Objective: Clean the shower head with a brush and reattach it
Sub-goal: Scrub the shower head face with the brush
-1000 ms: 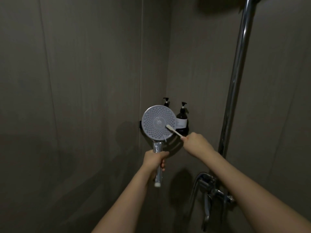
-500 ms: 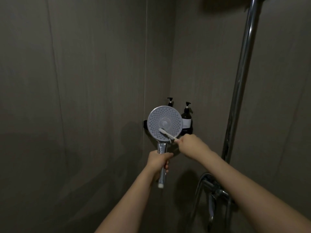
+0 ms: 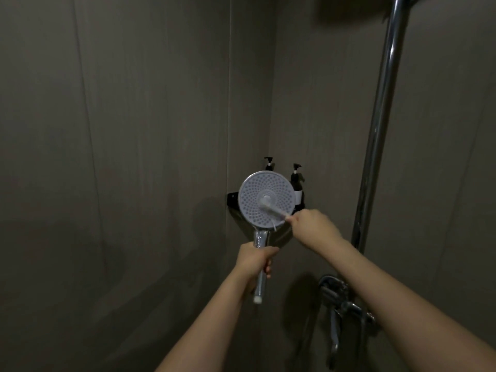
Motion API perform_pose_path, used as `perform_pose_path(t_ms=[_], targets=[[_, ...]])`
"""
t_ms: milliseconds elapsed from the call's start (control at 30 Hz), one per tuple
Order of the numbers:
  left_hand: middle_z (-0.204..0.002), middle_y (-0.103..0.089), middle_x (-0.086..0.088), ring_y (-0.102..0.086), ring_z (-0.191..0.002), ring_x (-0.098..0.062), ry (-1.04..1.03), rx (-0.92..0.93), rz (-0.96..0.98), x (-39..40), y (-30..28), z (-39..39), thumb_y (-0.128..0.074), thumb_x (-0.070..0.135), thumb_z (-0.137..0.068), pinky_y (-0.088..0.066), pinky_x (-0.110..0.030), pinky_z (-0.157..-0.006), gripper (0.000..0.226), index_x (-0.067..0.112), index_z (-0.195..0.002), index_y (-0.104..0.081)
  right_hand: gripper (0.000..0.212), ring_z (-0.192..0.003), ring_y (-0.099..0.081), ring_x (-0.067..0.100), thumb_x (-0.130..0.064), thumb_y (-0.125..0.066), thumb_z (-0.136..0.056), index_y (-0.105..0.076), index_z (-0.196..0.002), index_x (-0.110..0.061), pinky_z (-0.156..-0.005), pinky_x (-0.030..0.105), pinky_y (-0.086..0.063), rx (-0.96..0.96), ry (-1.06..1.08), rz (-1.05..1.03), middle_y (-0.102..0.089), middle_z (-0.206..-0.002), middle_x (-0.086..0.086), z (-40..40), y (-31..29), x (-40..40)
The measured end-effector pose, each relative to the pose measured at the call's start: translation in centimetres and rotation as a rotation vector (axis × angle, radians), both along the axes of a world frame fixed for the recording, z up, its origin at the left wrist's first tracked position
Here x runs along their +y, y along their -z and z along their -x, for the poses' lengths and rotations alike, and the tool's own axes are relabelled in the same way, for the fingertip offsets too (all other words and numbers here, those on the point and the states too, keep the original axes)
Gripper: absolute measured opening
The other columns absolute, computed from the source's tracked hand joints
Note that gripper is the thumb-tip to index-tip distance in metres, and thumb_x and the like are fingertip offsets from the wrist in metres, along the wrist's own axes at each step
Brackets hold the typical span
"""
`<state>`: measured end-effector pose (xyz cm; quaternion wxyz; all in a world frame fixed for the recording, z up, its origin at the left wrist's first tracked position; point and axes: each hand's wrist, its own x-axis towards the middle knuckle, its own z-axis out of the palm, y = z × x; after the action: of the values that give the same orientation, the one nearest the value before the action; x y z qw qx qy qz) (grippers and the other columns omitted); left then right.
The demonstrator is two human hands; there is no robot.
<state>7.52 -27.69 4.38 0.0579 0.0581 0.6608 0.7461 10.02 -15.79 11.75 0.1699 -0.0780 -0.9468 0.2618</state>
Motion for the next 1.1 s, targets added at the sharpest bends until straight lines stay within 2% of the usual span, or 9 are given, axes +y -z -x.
perform_pose_path(t_ms=[100,233,400,467,633,767,867,1033,1100], targets=[[-0.037,-0.042,0.001,-0.036,-0.025,-0.008,-0.003,0.012,0.014,0.3,-0.2,-0.1,-0.063,0.003,-0.082,-0.033,-0.014,-0.033,0.028,0.011,-0.063,-0.045,0.032,-0.067,-0.057,0.018,-0.033,-0.041,-0.097,-0.065,-0.096,-0.013,-0.057,0.029,-0.046,0.016,-0.003,0.036,-0.060,-0.079,0.003,0.0,0.3,-0.2],[-0.034,-0.041,0.002,-0.035,-0.025,-0.008,-0.010,0.006,0.024,0.4,0.3,-0.4,-0.063,0.003,-0.082,-0.032,-0.014,-0.032,0.029,0.011,-0.062,-0.044,0.035,-0.074,-0.057,0.023,-0.034,-0.039,-0.097,-0.064,-0.103,-0.011,-0.062,0.030,-0.044,-0.003,0.005,0.035,-0.065,-0.094,0.011,-0.1,-0.3,-0.4],[-0.035,-0.041,0.002,-0.034,-0.026,-0.008,0.002,-0.010,-0.001,0.4,0.4,-0.4,-0.062,0.003,-0.083,-0.032,-0.013,-0.033,0.028,0.012,-0.064,-0.044,0.030,-0.069,-0.056,0.019,-0.028,-0.042,-0.097,-0.061,-0.077,-0.017,-0.057,0.029,-0.044,-0.088,-0.070,-0.018,-0.059,-0.077,0.006,-0.3,0.0,-0.2],[-0.037,-0.041,0.001,-0.035,-0.026,-0.009,0.004,-0.002,0.009,0.3,0.2,-0.4,-0.063,0.004,-0.083,-0.033,-0.014,-0.034,0.028,0.012,-0.063,-0.045,0.030,-0.066,-0.056,0.019,-0.028,-0.040,-0.098,-0.063,-0.082,-0.017,-0.054,0.028,-0.042,-0.009,-0.030,-0.014,-0.060,-0.079,0.007,-0.2,0.1,0.2],[-0.037,-0.041,0.001,-0.035,-0.026,-0.009,-0.005,-0.023,-0.009,0.0,0.8,-0.2,-0.063,0.004,-0.082,-0.032,-0.014,-0.034,0.028,0.011,-0.062,-0.045,0.037,-0.091,-0.063,0.032,-0.029,-0.039,-0.099,-0.065,-0.102,-0.003,-0.075,0.036,-0.050,-0.076,-0.057,0.019,-0.064,-0.098,0.017,-0.3,0.7,0.4],[-0.040,-0.041,-0.001,-0.037,-0.029,-0.011,0.001,0.004,0.028,-0.4,1.3,0.0,-0.064,0.004,-0.082,-0.034,-0.017,-0.036,0.027,0.011,-0.065,-0.044,0.039,-0.074,-0.060,0.029,-0.023,-0.035,-0.100,-0.066,-0.098,0.001,-0.064,0.035,-0.045,0.253,0.017,0.063,-0.066,-0.088,0.020,-0.3,-0.7,1.9],[-0.039,-0.041,0.000,-0.037,-0.028,-0.011,-0.006,0.019,0.031,-0.3,0.8,0.2,-0.064,0.004,-0.082,-0.034,-0.017,-0.035,0.027,0.012,-0.064,-0.044,0.042,-0.077,-0.058,0.030,-0.024,-0.033,-0.101,-0.064,-0.096,0.004,-0.068,0.035,-0.043,0.286,-0.011,0.027,-0.065,-0.089,0.024,-0.5,-1.3,1.9],[-0.035,-0.042,0.001,-0.037,-0.025,-0.010,-0.008,0.013,0.031,0.2,0.5,0.2,-0.063,0.004,-0.082,-0.034,-0.015,-0.033,0.029,0.011,-0.061,-0.045,0.039,-0.099,-0.062,0.033,-0.024,-0.031,-0.101,-0.062,-0.111,-0.003,-0.080,0.039,-0.049,-0.098,-0.161,-0.124,-0.064,-0.107,0.020,-1.2,0.5,-0.6],[-0.037,-0.042,-0.001,-0.037,-0.026,-0.010,-0.015,-0.003,0.029,0.1,0.9,0.2,-0.063,0.004,-0.082,-0.033,-0.015,-0.034,0.027,0.011,-0.062,-0.046,0.038,-0.102,-0.061,0.032,-0.023,-0.031,-0.101,-0.061,-0.114,-0.003,-0.085,0.040,-0.048,-0.140,-0.212,-0.231,-0.063,-0.110,0.020,-1.3,1.1,-1.2]])
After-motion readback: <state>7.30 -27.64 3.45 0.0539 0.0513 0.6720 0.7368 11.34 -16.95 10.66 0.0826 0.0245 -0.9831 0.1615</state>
